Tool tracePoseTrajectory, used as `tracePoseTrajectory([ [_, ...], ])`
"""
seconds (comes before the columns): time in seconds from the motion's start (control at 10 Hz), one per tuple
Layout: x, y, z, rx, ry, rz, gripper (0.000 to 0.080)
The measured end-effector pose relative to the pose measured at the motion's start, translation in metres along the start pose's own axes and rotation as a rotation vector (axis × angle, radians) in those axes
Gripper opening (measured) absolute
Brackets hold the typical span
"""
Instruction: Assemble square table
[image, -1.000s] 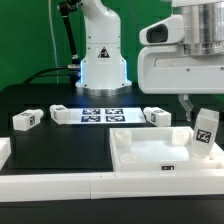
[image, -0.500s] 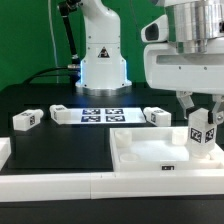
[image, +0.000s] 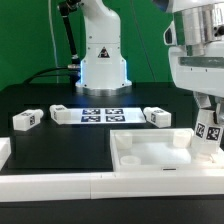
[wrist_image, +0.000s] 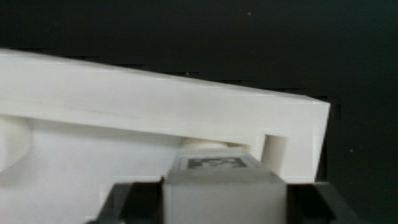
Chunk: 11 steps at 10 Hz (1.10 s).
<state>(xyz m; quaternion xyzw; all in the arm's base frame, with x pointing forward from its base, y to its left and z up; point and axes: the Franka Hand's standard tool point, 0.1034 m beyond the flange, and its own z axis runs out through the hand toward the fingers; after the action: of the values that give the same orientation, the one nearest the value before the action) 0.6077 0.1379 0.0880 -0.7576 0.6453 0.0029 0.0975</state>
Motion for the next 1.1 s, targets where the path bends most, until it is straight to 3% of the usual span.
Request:
tracePoseTrajectory([
  [0.2,-0.0023,0.0000,0.0006,0.001,-0.006,0.045,0.0296],
  [0.4,-0.0026,-0.0001,0.0004,-0.003,-0.006,-0.050,0.0541],
  [0.5,-0.0025,-0.0014,-0.0022,-0.034,-0.008,-0.185,0.0541],
  [0.6,-0.0020,-0.0079,-0.0046,-0.040,-0.003,-0.329,0.0627],
  [1.1,-0.0015,-0.0082,-0.0047,-0.036,-0.011,-0.607,0.0649],
])
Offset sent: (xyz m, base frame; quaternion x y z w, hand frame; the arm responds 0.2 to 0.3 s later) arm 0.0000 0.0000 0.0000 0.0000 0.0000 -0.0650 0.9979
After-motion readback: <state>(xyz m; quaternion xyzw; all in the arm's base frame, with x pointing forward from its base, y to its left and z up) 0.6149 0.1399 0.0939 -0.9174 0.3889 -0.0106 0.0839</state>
